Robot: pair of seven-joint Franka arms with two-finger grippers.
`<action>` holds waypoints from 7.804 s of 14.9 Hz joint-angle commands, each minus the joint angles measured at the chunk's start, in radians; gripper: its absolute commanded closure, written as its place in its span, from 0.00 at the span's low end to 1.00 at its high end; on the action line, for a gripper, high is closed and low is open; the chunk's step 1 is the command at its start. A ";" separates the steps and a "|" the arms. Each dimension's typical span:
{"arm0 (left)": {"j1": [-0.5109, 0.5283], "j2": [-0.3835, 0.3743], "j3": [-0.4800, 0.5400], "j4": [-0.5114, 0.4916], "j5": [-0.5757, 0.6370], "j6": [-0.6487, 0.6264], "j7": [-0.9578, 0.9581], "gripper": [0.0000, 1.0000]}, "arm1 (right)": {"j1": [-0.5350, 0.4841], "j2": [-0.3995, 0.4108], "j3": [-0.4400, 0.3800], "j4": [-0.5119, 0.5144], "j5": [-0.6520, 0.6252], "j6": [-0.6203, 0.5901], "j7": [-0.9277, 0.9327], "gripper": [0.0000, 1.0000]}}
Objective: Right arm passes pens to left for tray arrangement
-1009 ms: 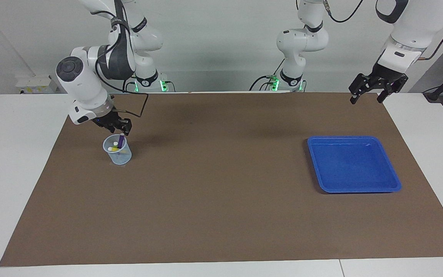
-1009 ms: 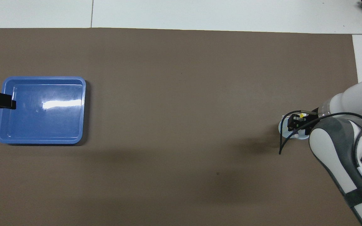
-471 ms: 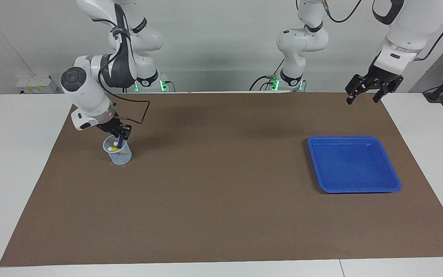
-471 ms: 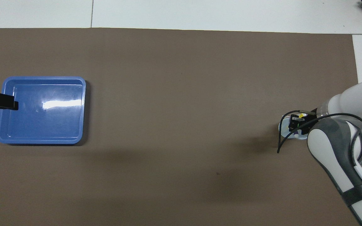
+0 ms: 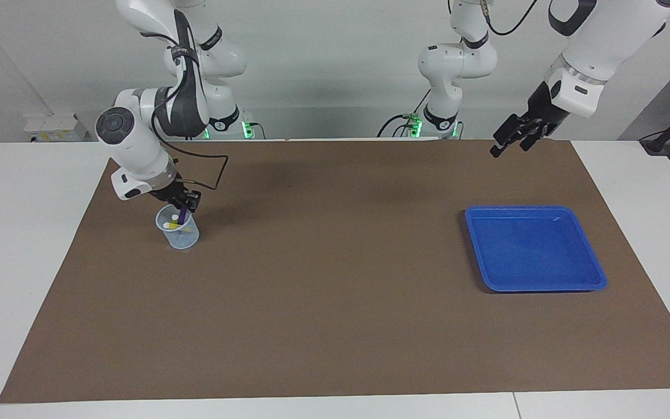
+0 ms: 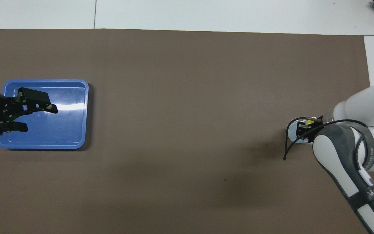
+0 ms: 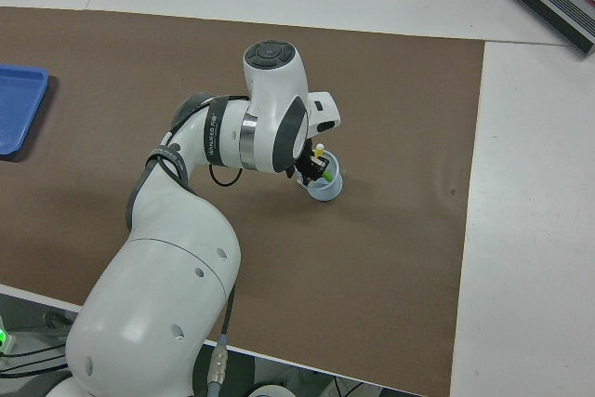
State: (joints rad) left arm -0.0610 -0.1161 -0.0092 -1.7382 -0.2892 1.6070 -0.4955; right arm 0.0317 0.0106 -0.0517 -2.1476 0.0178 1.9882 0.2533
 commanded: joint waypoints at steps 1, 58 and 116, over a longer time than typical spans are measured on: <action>-0.040 -0.056 0.008 -0.079 -0.065 0.048 -0.189 0.00 | -0.012 -0.006 0.004 -0.015 0.007 0.023 0.012 0.63; -0.405 -0.113 0.001 -0.504 -0.794 0.804 -0.762 0.01 | 0.540 -0.098 0.038 0.278 0.565 -0.009 -0.063 1.00; -0.396 -0.148 0.011 -0.511 -0.722 0.568 -0.761 1.00 | 0.514 -0.095 0.036 0.275 0.548 -0.003 -0.052 0.41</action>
State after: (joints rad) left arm -0.4736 -0.2505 0.0015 -2.2512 -1.0372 2.2031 -1.2499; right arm 0.5652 -0.0707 -0.0214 -1.8596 0.5688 1.9863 0.1962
